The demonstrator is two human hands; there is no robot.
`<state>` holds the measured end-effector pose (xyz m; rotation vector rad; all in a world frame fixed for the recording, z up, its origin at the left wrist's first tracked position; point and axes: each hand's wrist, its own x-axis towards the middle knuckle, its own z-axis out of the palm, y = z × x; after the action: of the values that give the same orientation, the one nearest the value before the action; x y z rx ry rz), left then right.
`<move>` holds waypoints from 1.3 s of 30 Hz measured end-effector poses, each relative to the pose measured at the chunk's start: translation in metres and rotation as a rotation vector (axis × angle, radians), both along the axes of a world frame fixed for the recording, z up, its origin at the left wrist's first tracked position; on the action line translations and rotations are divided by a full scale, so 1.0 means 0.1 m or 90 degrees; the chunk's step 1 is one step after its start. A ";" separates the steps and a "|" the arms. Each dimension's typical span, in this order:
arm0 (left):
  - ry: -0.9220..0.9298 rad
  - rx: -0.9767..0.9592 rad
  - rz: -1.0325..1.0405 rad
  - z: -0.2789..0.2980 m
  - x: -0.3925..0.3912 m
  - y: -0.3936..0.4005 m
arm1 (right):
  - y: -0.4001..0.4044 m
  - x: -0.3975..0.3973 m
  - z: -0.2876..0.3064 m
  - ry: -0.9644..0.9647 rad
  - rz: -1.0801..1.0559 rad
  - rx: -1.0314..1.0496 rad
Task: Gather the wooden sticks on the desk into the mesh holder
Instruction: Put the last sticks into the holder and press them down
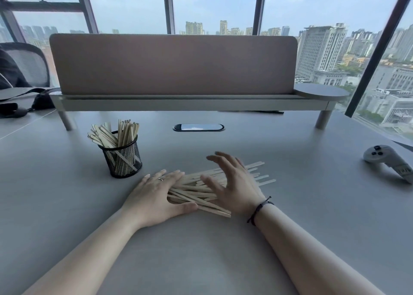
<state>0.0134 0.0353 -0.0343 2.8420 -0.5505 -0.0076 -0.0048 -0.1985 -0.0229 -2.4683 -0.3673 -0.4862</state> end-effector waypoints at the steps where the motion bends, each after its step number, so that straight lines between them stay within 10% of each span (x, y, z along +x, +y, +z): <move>1: 0.000 -0.014 0.005 0.00 0.00 0.01 | -0.09 0.04 -0.01 -0.014 -0.088 -0.027; 9: -0.010 -0.017 0.014 -0.01 0.00 0.01 | -0.61 0.17 -0.07 0.274 -0.295 -0.145; 39: -0.131 -0.207 -0.096 -0.11 0.07 -0.06 | 0.03 -0.11 -0.04 0.217 -0.116 -0.236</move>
<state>0.0203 0.0295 -0.0456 2.4935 -0.7340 0.3213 -0.0163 -0.1959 -0.0273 -2.8959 -0.0968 -0.0633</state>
